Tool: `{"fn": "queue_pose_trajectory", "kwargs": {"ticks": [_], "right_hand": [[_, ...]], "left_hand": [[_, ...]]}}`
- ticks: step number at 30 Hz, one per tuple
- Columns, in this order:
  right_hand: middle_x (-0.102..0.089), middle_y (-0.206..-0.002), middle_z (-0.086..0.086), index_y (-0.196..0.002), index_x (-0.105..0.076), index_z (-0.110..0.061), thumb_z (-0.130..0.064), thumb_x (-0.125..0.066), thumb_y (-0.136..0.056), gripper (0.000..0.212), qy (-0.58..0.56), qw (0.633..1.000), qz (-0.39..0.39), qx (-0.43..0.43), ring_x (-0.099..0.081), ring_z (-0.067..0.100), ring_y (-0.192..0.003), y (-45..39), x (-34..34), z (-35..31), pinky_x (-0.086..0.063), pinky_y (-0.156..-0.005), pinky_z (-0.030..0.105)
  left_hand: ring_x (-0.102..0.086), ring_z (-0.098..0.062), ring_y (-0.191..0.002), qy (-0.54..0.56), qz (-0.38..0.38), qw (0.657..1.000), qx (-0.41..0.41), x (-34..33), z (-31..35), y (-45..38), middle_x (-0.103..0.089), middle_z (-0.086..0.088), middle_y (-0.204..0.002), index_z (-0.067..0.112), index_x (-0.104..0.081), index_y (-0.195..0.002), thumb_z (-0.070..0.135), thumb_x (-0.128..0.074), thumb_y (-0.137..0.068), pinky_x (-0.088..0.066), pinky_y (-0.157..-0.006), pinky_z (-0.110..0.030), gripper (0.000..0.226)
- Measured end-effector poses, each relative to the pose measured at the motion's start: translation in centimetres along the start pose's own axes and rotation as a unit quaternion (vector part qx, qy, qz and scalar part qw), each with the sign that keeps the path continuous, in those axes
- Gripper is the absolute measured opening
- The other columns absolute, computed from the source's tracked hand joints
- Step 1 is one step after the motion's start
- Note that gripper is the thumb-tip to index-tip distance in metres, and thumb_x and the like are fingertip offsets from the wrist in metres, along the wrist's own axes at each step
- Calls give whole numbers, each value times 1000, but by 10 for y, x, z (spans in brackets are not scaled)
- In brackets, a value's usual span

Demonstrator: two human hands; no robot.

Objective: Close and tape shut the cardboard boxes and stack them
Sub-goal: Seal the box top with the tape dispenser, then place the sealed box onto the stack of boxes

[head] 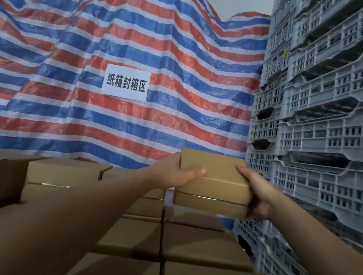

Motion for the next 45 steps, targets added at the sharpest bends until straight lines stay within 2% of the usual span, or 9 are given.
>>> {"fn": "queue_pose_trajectory", "kwargs": {"ticks": [5,10,12,17,21,29,36,40,45], "right_hand": [[-60,-107,16,-110,-56,-20,-58,-69,-82,49,21,999,0,-44,-58,37,-93,-31,-2,0,-46,-72,53],[-60,-109,18,-111,-56,-16,-59,-70,-81,53,43,995,-17,-92,-57,36,-93,-55,-11,9,-44,-69,50],[-60,-112,19,-114,-56,-15,-59,-70,-79,58,40,994,-22,-102,-57,37,-96,-66,-13,14,-45,-74,50],[-60,-115,21,-111,-57,-15,-62,-71,-77,60,33,993,-26,-112,-58,39,-98,-85,-13,23,-48,-78,53],[-62,-104,21,-106,-57,-14,-60,-72,-76,57,34,992,-22,-118,-60,38,-89,-95,-10,25,-52,-61,59],[-66,-104,22,-109,-59,-12,-60,-73,-75,60,24,987,-45,-153,-62,39,-90,-107,-15,32,-49,-76,63],[-67,-105,23,-110,-61,-12,-57,-73,-75,58,26,988,-40,-147,-62,41,-94,-105,-12,31,-50,-78,62],[-66,-110,24,-115,-59,-11,-58,-73,-77,62,36,989,-30,-144,-61,43,-99,-101,-12,29,-49,-84,61],[-66,-109,25,-115,-58,-10,-58,-71,-79,61,43,987,-25,-153,-62,43,-99,-98,-12,27,-47,-90,62]], "left_hand": [[-54,-1,-92,-27,1,1000,-6,-10,-24,-23,-54,22,-107,41,-50,-130,78,-51,-79,-36,-68,-14,62],[-46,-22,-132,-162,-69,984,28,-2,-54,-33,-50,6,-144,37,-44,-142,90,-30,-74,-35,-108,-38,88],[-44,-24,-134,-254,-54,965,44,4,-66,-35,-49,-1,-146,31,-48,-141,79,-22,-88,-29,-113,-42,76],[-56,-16,-103,-315,-70,947,9,8,-79,-38,-63,-2,-115,20,-64,-116,30,-35,-99,-46,-92,-34,35],[-57,-12,-97,-347,-98,933,-11,4,-84,-38,-61,5,-107,24,-67,-109,47,-45,-93,-49,-87,-32,36],[-55,-12,-88,-385,-53,921,-16,-6,-83,-38,-55,8,-105,31,-59,-95,36,-69,-80,-54,-80,-32,19],[-56,-15,-88,-382,-8,924,-7,-12,-80,-36,-55,5,-107,27,-61,-85,31,-71,-78,-55,-80,-36,13],[-50,-12,-76,-372,51,927,-11,-17,-80,-37,-49,8,-89,31,-43,-72,25,-69,-79,-41,-62,-26,28],[-48,-14,-81,-358,55,932,-19,-16,-82,-35,-46,10,-87,30,-42,-83,27,-60,-86,-40,-66,-28,18]]}}
Point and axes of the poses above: each hand's wrist, its own y-axis away from the middle knuckle, its own x-axis out of the back of the hand, z = x × y, the point moved 3 cm from there along -y, towards the middle knuckle
